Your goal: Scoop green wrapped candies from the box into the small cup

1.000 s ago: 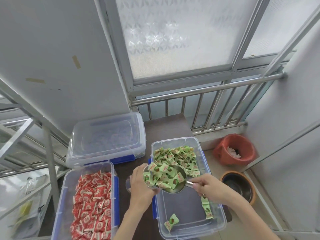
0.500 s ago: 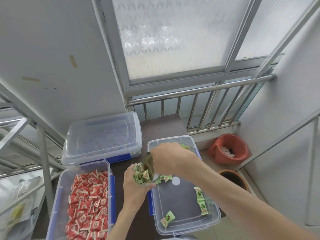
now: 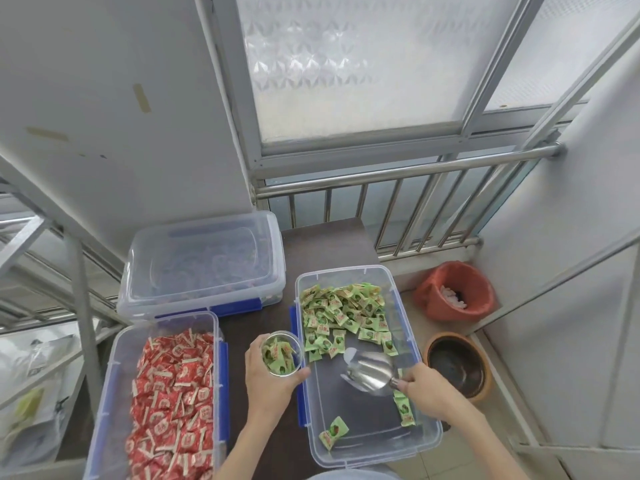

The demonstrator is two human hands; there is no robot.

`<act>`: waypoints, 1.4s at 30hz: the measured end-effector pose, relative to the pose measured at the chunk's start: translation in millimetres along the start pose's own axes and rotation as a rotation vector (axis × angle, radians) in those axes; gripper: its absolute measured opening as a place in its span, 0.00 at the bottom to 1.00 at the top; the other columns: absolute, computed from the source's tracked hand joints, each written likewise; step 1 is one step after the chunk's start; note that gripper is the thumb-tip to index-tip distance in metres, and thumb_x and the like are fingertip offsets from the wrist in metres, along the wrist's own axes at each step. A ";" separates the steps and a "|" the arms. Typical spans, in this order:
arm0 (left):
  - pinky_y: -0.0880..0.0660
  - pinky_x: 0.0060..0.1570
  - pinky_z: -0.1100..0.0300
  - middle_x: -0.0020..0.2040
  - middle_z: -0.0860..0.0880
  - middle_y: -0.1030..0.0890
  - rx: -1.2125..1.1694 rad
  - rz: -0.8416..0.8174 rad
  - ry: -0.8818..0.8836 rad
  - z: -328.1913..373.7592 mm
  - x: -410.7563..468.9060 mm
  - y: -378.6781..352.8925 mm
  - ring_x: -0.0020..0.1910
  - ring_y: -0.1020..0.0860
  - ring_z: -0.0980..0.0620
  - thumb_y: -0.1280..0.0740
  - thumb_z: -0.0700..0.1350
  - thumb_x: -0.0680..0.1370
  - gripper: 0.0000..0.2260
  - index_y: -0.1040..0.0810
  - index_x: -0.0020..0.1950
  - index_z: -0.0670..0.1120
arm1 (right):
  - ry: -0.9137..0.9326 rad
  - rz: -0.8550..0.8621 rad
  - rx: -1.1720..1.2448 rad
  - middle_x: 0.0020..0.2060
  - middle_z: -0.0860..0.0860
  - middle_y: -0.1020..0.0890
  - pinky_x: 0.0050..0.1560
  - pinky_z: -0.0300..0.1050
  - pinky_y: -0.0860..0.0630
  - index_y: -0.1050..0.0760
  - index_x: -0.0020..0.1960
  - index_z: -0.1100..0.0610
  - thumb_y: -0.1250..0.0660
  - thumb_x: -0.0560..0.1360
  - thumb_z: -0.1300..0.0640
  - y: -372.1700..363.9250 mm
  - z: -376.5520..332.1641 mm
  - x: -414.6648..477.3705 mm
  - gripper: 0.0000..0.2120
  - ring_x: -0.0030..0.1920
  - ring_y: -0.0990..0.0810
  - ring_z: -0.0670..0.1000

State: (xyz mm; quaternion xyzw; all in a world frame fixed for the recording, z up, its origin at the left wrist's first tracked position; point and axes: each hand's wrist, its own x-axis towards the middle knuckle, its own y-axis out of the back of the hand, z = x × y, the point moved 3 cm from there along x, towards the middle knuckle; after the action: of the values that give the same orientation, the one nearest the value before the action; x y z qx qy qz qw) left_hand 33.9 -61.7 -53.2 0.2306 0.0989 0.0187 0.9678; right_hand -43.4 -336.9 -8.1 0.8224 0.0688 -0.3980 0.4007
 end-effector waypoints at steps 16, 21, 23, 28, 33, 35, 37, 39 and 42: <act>0.32 0.55 0.65 0.59 0.50 0.26 -0.010 -0.028 0.070 -2.6 1.3 4.8 0.56 0.26 0.54 0.16 0.42 0.58 0.39 0.32 0.62 0.55 | -0.044 0.224 0.527 0.30 0.52 0.25 0.36 0.44 0.35 0.26 0.38 0.58 0.42 0.79 0.57 -89.2 -57.3 81.1 0.13 0.32 0.28 0.53; 0.33 0.57 0.62 0.60 0.51 0.27 -0.004 -0.036 0.071 1.6 4.1 4.7 0.58 0.28 0.53 0.16 0.42 0.58 0.40 0.34 0.62 0.56 | -0.032 0.155 0.653 0.25 0.52 0.30 0.29 0.44 0.36 0.19 0.49 0.64 0.42 0.79 0.60 -89.9 -20.4 49.6 0.13 0.26 0.33 0.48; 0.34 0.58 0.62 0.61 0.51 0.28 0.001 -0.033 0.072 2.5 3.6 4.2 0.59 0.29 0.54 0.16 0.42 0.58 0.40 0.35 0.62 0.56 | -0.031 0.139 0.694 0.26 0.52 0.30 0.26 0.43 0.37 0.20 0.53 0.64 0.43 0.80 0.62 -83.2 -9.9 34.9 0.13 0.25 0.36 0.48; 0.31 0.61 0.58 0.62 0.51 0.26 0.008 -0.044 0.061 0.4 5.0 6.2 0.60 0.27 0.53 0.15 0.43 0.57 0.41 0.32 0.65 0.54 | 0.083 0.110 0.754 0.27 0.52 0.30 0.23 0.40 0.34 0.22 0.62 0.53 0.41 0.81 0.61 -53.9 -1.4 10.0 0.14 0.23 0.36 0.45; 0.29 0.65 0.54 0.62 0.51 0.24 0.021 -0.046 -0.014 2.8 7.5 7.2 0.62 0.26 0.51 0.15 0.43 0.56 0.42 0.29 0.66 0.51 | 0.242 0.108 0.701 0.29 0.55 0.29 0.24 0.38 0.35 0.22 0.59 0.48 0.40 0.80 0.63 -10.2 -22.1 -11.5 0.14 0.22 0.37 0.42; 0.28 0.66 0.52 0.62 0.51 0.24 0.016 -0.049 -0.035 4.8 7.7 7.2 0.62 0.26 0.52 0.15 0.43 0.56 0.42 0.29 0.66 0.51 | 0.305 0.094 0.650 0.29 0.55 0.29 0.22 0.35 0.36 0.23 0.59 0.47 0.40 0.80 0.63 4.0 -32.4 -21.0 0.15 0.21 0.38 0.41; 0.27 0.66 0.50 0.62 0.53 0.24 0.010 -0.062 -0.065 7.8 8.4 7.2 0.63 0.25 0.53 0.15 0.44 0.55 0.42 0.29 0.66 0.54 | 0.350 0.061 0.556 0.28 0.53 0.30 0.24 0.34 0.37 0.23 0.58 0.44 0.40 0.80 0.62 15.8 -44.6 -30.5 0.15 0.23 0.38 0.42; 0.26 0.64 0.51 0.62 0.54 0.24 -0.003 -0.074 -0.099 12.8 8.5 7.4 0.62 0.24 0.54 0.15 0.46 0.54 0.42 0.28 0.65 0.56 | 0.389 0.081 0.306 0.28 0.50 0.29 0.28 0.37 0.37 0.20 0.53 0.43 0.40 0.80 0.58 27.8 -61.2 -38.9 0.14 0.26 0.36 0.44; 0.25 0.62 0.56 0.61 0.53 0.22 -0.019 -0.063 -0.144 19.3 7.2 8.4 0.60 0.23 0.57 0.15 0.46 0.54 0.41 0.27 0.63 0.55 | 0.443 0.173 -0.220 0.33 0.53 0.23 0.33 0.46 0.36 0.25 0.43 0.56 0.42 0.79 0.54 38.9 -101.8 -53.5 0.11 0.32 0.31 0.51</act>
State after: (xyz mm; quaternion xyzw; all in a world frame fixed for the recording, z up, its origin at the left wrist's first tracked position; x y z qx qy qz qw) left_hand 44.9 -62.2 -33.9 0.2191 0.0360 -0.0275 0.9746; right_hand -1.6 -279.3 90.2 0.8439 0.1274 -0.1625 0.4952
